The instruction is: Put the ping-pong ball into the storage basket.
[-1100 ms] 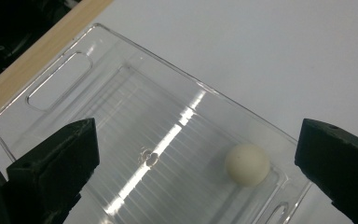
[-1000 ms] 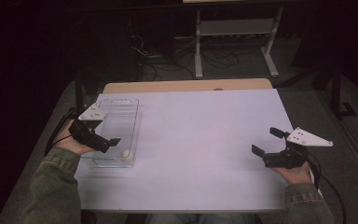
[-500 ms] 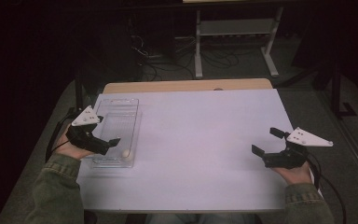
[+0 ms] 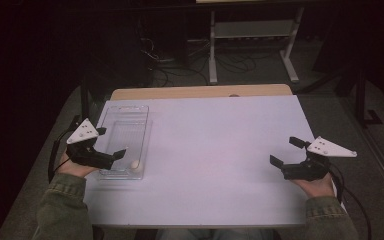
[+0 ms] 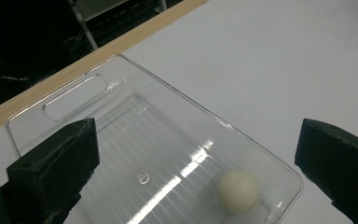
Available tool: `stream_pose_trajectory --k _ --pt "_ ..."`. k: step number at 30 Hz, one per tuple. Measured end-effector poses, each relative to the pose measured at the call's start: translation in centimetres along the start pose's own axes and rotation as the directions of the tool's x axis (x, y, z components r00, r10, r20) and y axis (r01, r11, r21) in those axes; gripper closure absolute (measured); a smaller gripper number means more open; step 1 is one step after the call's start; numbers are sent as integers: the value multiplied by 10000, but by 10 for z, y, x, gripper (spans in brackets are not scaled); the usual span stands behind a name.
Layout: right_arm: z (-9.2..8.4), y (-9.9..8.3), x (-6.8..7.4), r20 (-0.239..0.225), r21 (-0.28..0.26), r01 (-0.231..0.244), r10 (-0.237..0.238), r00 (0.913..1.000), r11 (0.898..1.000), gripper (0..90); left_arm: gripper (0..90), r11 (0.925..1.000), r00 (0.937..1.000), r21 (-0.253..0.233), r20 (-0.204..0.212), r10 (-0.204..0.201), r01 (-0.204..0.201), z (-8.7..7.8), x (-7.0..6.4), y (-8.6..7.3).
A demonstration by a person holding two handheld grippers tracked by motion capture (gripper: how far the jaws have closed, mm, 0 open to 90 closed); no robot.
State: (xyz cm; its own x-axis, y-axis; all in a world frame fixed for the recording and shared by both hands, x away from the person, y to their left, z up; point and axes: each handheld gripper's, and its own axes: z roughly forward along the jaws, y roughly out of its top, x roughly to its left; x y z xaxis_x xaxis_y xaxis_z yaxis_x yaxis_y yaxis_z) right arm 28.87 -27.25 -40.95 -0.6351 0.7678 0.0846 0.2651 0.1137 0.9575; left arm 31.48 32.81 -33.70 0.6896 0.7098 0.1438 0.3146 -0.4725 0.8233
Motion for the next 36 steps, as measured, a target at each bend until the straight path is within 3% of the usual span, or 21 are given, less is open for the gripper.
stream_pose_trajectory --k 5,9,14,18,20,23,33,36 --pt "0 0 0 20 -8 -28 28 10000 10000 0 0 9993 9997 -279 -39 -245 243 -3 0 -4" --pt "0 0 0 7 -8 -9 9 10000 10000 0 0 9990 9995 -399 -239 -206 196 -4 -3 -8" --pt "-1 0 0 8 -22 -39 39 10000 10000 0 0 9958 9975 -763 -445 -550 515 -6 -2 -18" --pt "-1 0 0 17 -19 -53 53 10000 10000 0 0 9905 9938 -1048 -574 -950 886 -8 -2 -26" --pt "-1 0 0 2 -18 -44 44 10000 10000 0 0 9877 9926 -1142 -452 -1130 1072 -8 -2 -30" --pt "-1 0 0 -2 -6 -18 18 10000 10000 0 0 9865 9914 -1148 -462 -1228 1168 -7 -3 -35" --pt "-1 0 0 -12 -35 -61 61 10000 10000 0 0 9677 9812 -1937 -734 -1785 1615 -11 -4 -50" --pt "-1 0 0 -21 -51 -56 56 10000 10000 0 0 9653 9779 -2038 -959 -1857 1633 -12 -5 -54"
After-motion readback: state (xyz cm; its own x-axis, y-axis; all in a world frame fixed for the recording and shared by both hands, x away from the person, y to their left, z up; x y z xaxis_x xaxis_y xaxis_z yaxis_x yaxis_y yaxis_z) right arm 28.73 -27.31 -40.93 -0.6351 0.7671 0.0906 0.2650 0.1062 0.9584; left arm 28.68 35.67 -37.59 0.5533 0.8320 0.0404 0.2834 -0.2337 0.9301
